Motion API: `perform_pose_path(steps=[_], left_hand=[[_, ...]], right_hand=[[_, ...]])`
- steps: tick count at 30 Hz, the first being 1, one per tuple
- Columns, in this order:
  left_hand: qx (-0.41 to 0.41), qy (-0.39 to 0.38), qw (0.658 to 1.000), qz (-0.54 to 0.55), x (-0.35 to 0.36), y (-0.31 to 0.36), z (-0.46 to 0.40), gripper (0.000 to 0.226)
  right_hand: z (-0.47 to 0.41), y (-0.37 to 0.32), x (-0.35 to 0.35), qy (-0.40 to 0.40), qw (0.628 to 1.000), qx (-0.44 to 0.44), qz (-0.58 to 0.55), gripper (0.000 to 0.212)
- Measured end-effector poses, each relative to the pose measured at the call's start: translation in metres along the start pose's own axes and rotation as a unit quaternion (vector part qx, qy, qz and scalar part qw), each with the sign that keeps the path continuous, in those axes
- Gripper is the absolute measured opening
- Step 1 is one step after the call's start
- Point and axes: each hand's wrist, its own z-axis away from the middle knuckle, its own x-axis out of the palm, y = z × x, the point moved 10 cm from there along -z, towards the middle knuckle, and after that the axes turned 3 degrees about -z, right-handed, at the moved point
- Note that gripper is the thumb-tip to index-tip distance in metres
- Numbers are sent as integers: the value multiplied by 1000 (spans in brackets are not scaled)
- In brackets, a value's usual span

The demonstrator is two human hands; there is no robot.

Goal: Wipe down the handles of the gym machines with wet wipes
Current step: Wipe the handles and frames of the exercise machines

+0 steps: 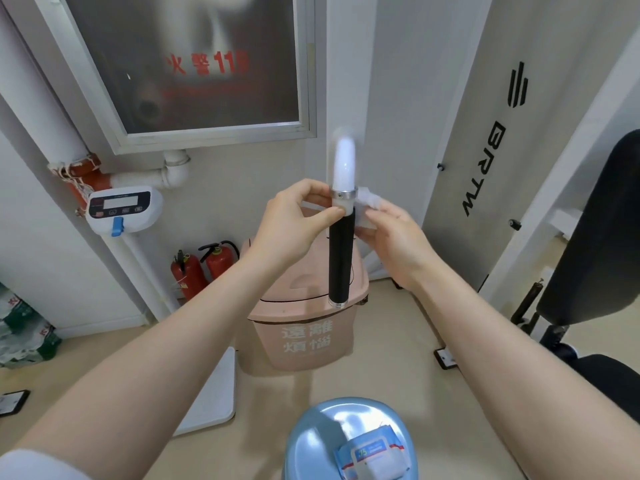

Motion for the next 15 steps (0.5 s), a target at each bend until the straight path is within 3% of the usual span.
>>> perform_pose_path(steps=[2, 6, 8, 10, 12, 13, 15], left_hand=[[0, -2, 1000, 4, 1, 0, 0, 17], [-6, -9, 1000, 15, 1, -3, 0, 18], [-5, -11, 1000, 6, 0, -3, -1, 19], [-9, -14, 1000, 11, 0, -2, -2, 20], [-16, -20, 1000, 17, 0, -5, -4, 20], [-20, -27, 999, 24, -1, -7, -5, 20], [-31, -39, 997, 59, -2, -12, -6, 17]], right_hand=[[2, 6, 0, -4, 1000, 6, 26, 42], [32, 83, -11, -16, 976, 131, 172, 48], [35, 88, -12, 10, 973, 134, 189, 46], [32, 64, -11, 67, 981, 53, 174, 47], [40, 26, -4, 116, 957, -78, 253, 49], [48, 10, 2, 134, 924, -140, 330, 49], [66, -14, 23, 145, 811, -268, 500, 48]])
